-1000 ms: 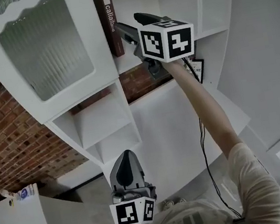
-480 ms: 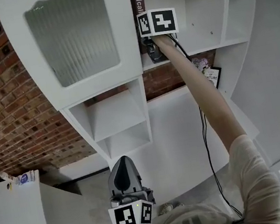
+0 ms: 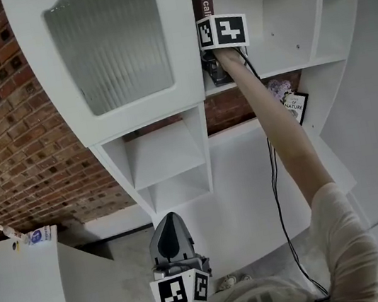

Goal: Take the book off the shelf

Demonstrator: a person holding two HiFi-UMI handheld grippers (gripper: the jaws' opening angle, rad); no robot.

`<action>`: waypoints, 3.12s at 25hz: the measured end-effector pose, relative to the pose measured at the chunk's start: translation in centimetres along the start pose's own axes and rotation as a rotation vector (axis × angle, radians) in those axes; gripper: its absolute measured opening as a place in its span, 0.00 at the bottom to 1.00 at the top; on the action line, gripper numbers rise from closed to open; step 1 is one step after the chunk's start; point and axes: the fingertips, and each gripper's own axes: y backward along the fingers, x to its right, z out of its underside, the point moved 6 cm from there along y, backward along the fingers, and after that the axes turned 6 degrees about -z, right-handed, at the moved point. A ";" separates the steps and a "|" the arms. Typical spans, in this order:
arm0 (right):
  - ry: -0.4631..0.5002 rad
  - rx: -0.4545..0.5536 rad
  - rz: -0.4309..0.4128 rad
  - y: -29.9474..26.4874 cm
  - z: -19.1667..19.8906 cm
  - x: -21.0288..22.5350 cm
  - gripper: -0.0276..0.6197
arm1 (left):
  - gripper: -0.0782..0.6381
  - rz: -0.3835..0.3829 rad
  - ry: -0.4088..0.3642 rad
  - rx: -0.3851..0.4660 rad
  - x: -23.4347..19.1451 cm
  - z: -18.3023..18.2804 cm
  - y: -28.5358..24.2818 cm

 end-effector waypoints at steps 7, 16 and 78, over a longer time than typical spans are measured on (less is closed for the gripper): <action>0.002 -0.004 0.005 0.0 0.0 -0.2 0.27 | 0.13 0.030 0.003 -0.004 0.7 0.3 -0.3; -0.023 -0.006 0.035 1.8 0.1 0.3 0.27 | 0.13 0.051 0.001 0.003 1.0 -0.2 -0.2; 0.049 0.263 0.027 35.6 19.4 -8.3 0.27 | 0.13 0.251 -0.062 0.053 8.2 -0.4 -2.3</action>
